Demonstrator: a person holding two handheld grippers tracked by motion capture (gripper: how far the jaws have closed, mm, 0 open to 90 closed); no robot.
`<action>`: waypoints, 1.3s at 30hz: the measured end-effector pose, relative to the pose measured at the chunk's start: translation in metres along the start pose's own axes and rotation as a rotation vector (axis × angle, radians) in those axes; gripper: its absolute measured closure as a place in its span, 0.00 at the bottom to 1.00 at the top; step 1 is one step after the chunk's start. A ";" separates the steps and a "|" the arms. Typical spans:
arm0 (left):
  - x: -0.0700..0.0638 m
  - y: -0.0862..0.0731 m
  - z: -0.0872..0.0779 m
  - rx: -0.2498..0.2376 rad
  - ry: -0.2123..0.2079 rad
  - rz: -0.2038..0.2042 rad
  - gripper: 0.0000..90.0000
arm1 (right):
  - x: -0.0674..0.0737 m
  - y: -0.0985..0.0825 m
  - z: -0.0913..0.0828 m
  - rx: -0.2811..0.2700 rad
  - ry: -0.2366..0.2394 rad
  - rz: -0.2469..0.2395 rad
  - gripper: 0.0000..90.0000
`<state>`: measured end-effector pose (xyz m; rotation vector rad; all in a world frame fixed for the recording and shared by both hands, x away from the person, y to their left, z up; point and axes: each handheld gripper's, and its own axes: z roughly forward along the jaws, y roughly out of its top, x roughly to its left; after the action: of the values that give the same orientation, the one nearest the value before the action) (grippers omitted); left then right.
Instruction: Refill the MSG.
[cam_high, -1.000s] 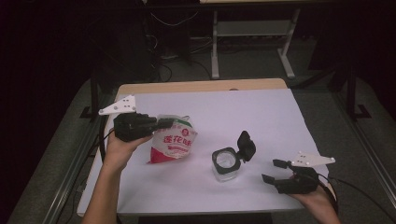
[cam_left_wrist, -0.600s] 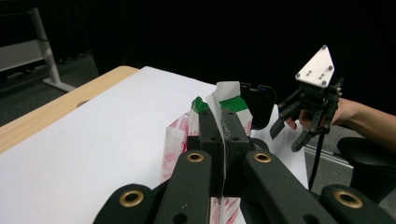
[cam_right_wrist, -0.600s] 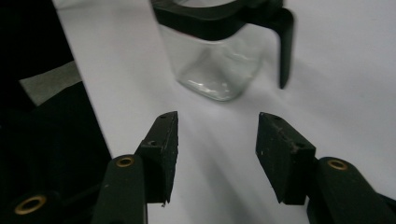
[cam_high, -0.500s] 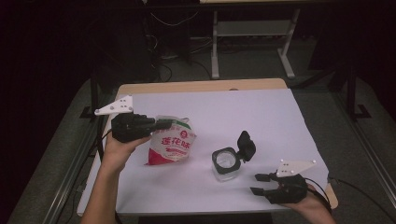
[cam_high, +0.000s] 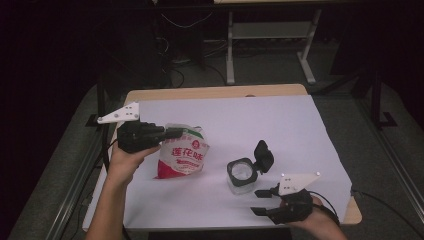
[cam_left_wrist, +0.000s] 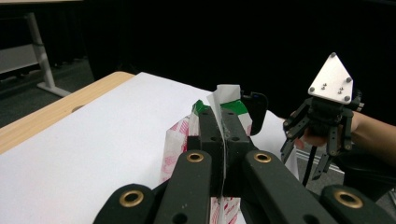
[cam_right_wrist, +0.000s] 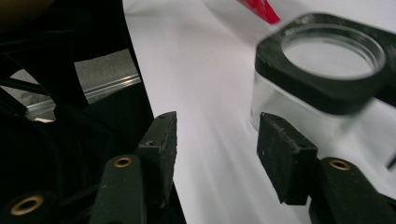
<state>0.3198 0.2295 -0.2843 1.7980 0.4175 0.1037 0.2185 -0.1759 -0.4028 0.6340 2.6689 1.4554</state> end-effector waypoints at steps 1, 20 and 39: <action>0.000 0.000 0.000 0.000 -0.002 0.001 1.00 | 0.000 0.002 0.002 0.003 0.001 -0.003 0.52; -0.005 0.016 -0.010 -0.033 -0.017 0.000 1.00 | 0.007 0.061 0.034 -0.040 -0.049 -0.063 0.53; -0.008 0.071 -0.022 -0.060 -0.047 0.031 1.00 | -0.006 0.106 0.069 -0.087 -0.131 -0.062 0.48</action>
<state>0.3224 0.2319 -0.2101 1.7447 0.3497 0.0944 0.2746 -0.0719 -0.3561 0.6120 2.4899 1.4516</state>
